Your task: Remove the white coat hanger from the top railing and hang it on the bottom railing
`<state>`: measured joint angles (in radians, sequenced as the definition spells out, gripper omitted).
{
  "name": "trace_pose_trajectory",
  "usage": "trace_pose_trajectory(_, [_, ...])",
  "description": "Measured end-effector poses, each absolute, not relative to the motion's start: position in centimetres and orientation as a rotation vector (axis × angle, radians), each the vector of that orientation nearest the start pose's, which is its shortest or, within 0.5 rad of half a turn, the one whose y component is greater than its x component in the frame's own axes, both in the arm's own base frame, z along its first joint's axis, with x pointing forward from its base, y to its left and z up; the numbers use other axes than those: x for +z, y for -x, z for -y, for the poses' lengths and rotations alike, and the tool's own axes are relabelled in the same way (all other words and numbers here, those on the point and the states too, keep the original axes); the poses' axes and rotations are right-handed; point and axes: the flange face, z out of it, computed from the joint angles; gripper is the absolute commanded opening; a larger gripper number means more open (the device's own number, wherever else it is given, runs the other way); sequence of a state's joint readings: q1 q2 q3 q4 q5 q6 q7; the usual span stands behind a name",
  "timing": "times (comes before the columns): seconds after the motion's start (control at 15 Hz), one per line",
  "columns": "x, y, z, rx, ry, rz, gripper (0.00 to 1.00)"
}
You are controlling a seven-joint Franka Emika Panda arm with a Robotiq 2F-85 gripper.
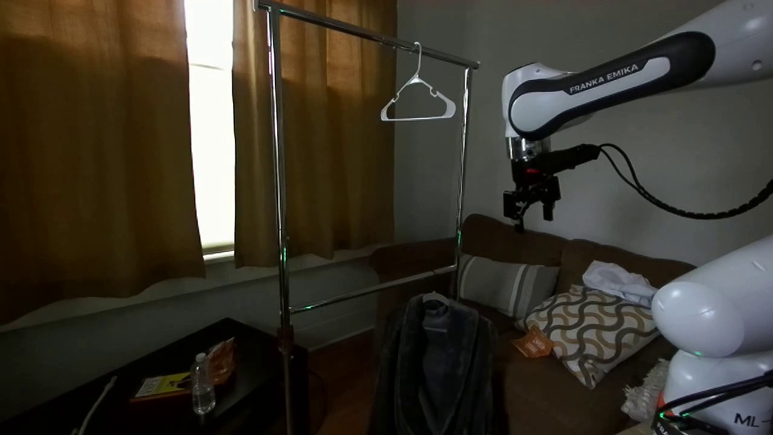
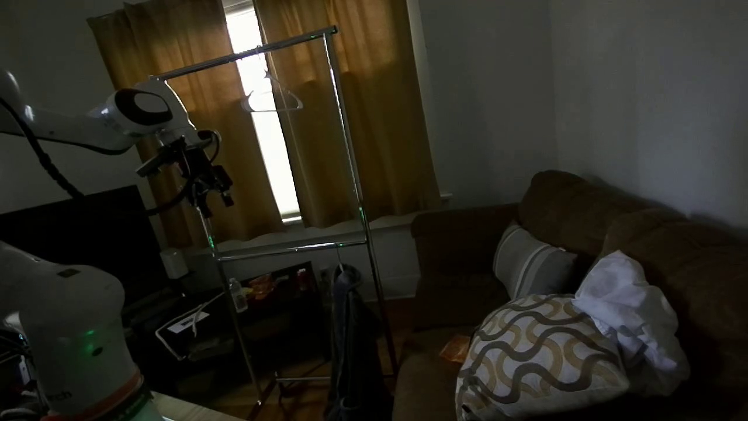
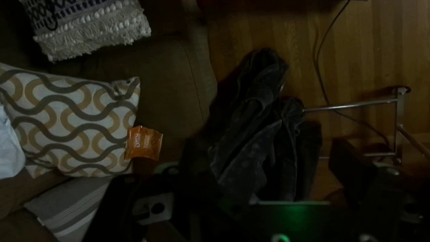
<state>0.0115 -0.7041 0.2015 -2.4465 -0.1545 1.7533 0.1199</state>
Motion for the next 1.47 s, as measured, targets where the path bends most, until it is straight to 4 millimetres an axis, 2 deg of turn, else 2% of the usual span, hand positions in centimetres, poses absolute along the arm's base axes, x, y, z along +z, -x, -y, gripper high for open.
trace_pose_trajectory(0.2, [54.35, -33.87, -6.34, -0.112, 3.409, 0.109, 1.00])
trace_pose_trajectory(1.47, [54.35, -33.89, -6.35, -0.113, 3.409, 0.109, 1.00])
